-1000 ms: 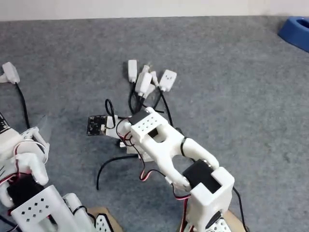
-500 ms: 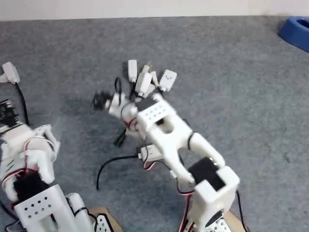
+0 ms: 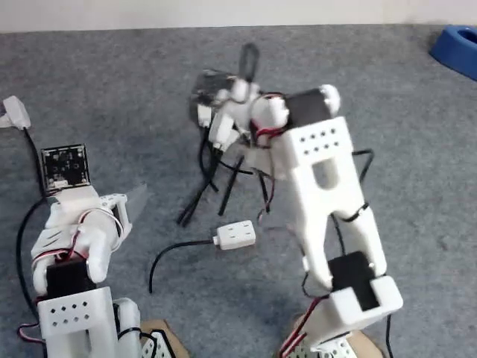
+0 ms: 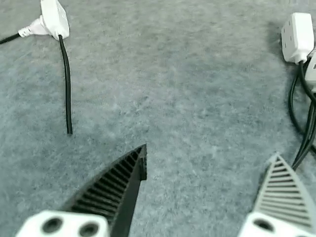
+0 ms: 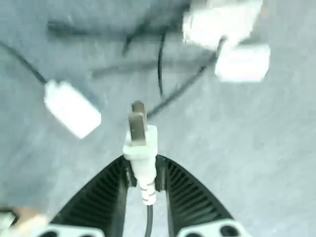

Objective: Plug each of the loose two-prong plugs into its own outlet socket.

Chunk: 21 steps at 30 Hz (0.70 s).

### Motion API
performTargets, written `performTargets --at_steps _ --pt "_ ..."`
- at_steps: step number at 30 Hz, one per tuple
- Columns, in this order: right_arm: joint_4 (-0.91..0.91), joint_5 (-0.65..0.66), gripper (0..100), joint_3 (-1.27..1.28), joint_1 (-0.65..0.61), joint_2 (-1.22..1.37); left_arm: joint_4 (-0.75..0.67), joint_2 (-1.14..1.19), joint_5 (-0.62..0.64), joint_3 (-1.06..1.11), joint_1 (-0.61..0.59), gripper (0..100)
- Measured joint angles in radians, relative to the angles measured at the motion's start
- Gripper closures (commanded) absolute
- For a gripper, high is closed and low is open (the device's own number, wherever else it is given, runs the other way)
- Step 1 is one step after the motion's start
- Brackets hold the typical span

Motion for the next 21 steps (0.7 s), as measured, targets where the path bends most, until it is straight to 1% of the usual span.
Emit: performTargets --at_steps 4,7,10,16,18,21 --pt "-0.003 0.003 99.3 0.258 0.114 0.009 0.011 0.0 0.0 0.0 0.002 64" --pt "-0.071 0.003 99.3 0.417 0.141 0.009 0.011 0.0 0.0 0.0 0.003 64" --pt "-0.226 0.003 99.3 0.575 0.137 0.009 0.011 0.0 0.0 0.0 0.005 64" --pt "-0.591 0.003 99.2 0.878 0.137 0.009 0.011 0.0 0.0 0.015 0.005 64" --pt "-0.66 0.005 99.2 0.933 0.14 0.005 0.011 0.0 0.0 0.015 0.005 64" --pt "-0.689 0.005 99.2 0.962 0.14 -0.002 0.011 0.0 0.0 0.015 0.005 64"
